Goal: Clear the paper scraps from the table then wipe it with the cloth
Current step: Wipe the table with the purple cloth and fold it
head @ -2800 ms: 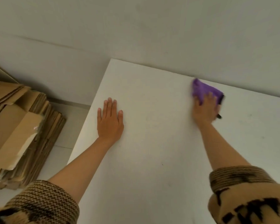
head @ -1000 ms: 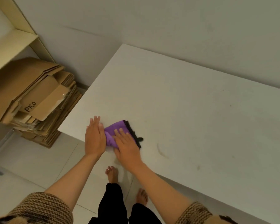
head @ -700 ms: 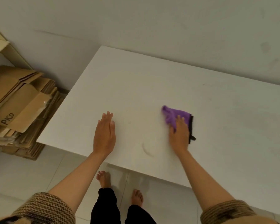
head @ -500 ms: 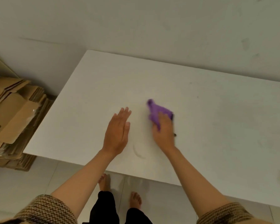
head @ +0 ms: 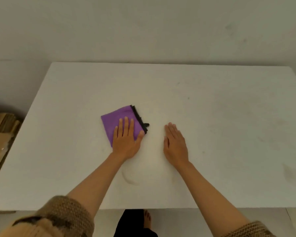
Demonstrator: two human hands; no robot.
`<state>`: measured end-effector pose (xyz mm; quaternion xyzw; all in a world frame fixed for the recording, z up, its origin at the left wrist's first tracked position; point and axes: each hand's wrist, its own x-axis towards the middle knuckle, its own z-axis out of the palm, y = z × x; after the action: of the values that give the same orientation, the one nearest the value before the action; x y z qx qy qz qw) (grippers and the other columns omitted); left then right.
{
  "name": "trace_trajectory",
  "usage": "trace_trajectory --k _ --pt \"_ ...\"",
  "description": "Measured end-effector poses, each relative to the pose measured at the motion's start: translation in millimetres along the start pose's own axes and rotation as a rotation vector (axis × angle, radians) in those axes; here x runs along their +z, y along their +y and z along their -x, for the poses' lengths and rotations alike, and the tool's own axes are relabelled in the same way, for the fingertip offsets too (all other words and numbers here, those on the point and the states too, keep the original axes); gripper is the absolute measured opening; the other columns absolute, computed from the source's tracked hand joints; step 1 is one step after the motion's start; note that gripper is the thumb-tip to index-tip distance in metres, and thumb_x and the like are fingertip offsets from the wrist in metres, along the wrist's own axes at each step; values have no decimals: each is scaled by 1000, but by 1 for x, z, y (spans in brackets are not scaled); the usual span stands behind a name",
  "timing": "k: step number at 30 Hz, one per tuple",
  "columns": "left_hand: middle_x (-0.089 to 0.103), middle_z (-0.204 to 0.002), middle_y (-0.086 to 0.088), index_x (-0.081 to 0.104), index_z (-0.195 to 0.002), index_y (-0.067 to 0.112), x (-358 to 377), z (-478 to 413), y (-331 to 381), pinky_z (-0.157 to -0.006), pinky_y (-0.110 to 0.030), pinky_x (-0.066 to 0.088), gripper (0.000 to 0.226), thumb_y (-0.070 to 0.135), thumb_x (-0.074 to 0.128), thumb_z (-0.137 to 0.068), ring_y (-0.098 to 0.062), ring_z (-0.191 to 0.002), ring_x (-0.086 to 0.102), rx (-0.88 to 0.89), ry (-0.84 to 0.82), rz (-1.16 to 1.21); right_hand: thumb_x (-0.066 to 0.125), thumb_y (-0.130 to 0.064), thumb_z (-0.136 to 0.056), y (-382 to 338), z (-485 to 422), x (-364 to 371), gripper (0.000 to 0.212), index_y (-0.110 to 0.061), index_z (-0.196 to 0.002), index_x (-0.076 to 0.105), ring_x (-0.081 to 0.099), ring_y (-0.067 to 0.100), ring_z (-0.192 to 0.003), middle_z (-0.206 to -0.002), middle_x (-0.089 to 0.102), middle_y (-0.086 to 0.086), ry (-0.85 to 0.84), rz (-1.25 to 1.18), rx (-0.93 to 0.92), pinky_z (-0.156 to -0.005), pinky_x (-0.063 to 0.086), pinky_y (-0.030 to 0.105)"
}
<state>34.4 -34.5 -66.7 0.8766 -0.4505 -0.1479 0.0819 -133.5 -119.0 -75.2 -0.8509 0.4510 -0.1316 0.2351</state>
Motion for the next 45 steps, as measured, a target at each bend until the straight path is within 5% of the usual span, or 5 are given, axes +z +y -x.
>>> trace_trajectory --k 6,12,30,38,45 --pt "13 -156 9 13 -148 29 -3 -56 69 -114 -26 -4 52 45 19 -99 -2 -142 3 396 -138 285 39 -9 -85 -2 -6 1 43 -4 -123 58 52 28 -121 -128 58 12 122 -151 56 -109 34 37" --pt "-16 -155 -7 -3 -149 14 -2 -85 32 -115 -32 -11 116 88 20 -63 -17 -143 -17 199 27 34 31 -18 -89 12 -40 -29 43 -13 -118 62 48 19 -126 -130 58 4 296 -241 132 -108 35 37" --pt "12 -156 -11 15 -148 24 9 -221 155 -116 -33 0 57 47 20 -97 -23 -145 6 378 20 107 37 -20 -88 55 -127 -53 40 -5 -114 64 56 29 -111 -121 63 11 281 74 332 -91 40 39" --pt "15 -156 -10 16 -148 15 -37 -291 51 -116 -42 3 56 41 24 -100 -24 -145 8 -327 318 142 37 -17 -90 76 -138 -56 43 -3 -126 56 45 27 -129 -135 53 12 284 80 380 -107 31 37" --pt "18 -156 -6 23 -147 22 -3 -289 148 -115 -37 6 58 48 20 -95 -20 -144 11 66 185 48 37 -18 -90 78 -141 -49 41 -4 -119 62 53 27 -121 -128 59 10 355 93 391 -98 41 38"
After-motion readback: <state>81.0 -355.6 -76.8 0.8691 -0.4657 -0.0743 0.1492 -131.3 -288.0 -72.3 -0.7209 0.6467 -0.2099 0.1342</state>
